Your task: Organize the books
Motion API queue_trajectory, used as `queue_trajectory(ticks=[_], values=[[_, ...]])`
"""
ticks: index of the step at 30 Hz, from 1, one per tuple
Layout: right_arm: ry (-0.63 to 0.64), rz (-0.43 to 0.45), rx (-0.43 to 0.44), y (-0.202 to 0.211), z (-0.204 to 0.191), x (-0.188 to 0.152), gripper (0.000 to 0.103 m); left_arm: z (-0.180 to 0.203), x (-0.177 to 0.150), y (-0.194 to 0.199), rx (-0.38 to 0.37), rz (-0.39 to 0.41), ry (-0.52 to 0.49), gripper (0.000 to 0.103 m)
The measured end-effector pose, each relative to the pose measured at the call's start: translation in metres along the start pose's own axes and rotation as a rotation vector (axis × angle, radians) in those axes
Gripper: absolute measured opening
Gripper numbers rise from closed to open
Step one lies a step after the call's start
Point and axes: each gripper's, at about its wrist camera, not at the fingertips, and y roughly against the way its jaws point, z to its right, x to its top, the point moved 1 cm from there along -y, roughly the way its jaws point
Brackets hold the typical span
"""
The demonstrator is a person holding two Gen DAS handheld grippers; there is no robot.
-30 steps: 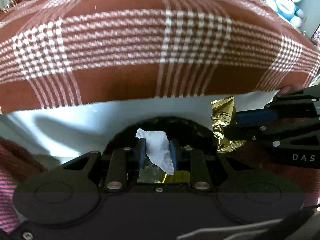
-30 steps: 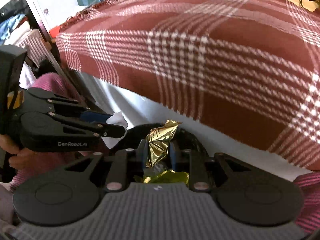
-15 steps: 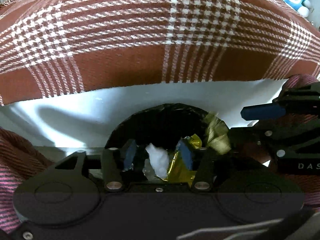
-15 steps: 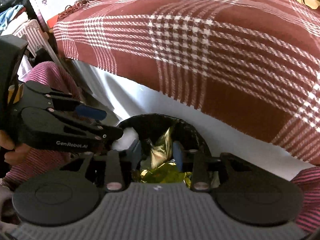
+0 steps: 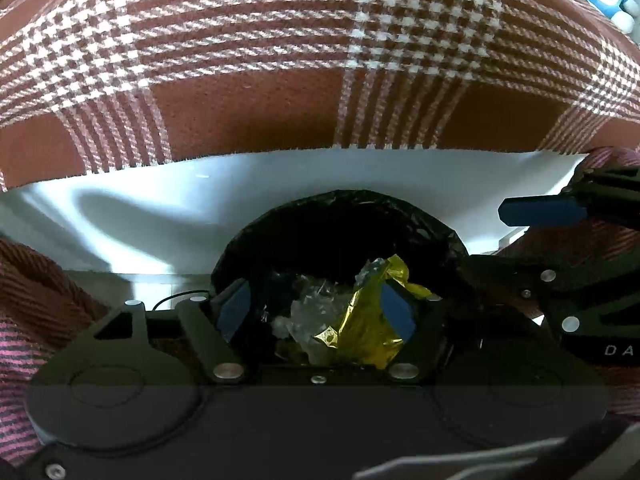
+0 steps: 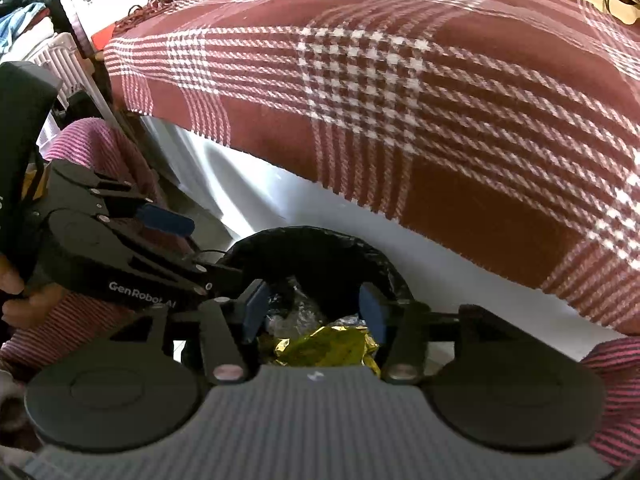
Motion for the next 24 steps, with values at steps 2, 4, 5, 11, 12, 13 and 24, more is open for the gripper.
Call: queue_trajectory(ticks=[2,4,5,11,12,13,24], values=[[-0.001,0.0,-0.002,-0.0004,0.0005,0.0,0.066,-0.0003,0.0002,-0.0007,0.002,0.0,0.001,0.072],[-0.002,0.0,-0.002,-0.0005,0.0004,-0.0001,0.067,-0.0001,0.0001,-0.0008,0.005,-0.001,0.002,0.072],[-0.002,0.0,-0.002,-0.0005,0.0005,0.0,0.067,0.0002,0.0003,-0.0009,0.006,-0.003,0.002,0.073],[-0.001,-0.001,-0.002,-0.0006,0.001,0.0001,0.068,0.0019,-0.0002,-0.0047,0.011,-0.015,0.007,0.073],[-0.001,-0.001,-0.002,-0.0006,0.001,0.0001,0.068,0.0031,-0.0002,-0.0053,0.014,-0.018,0.008,0.073],[0.0,-0.001,-0.003,-0.0006,0.0009,0.0001,0.068,0.0032,-0.0001,-0.0061,0.018,-0.02,0.008,0.073],[-0.004,-0.003,-0.004,-0.002,0.0008,-0.001,0.069,0.0024,0.0006,-0.0079,0.017,-0.024,0.016,0.074]])
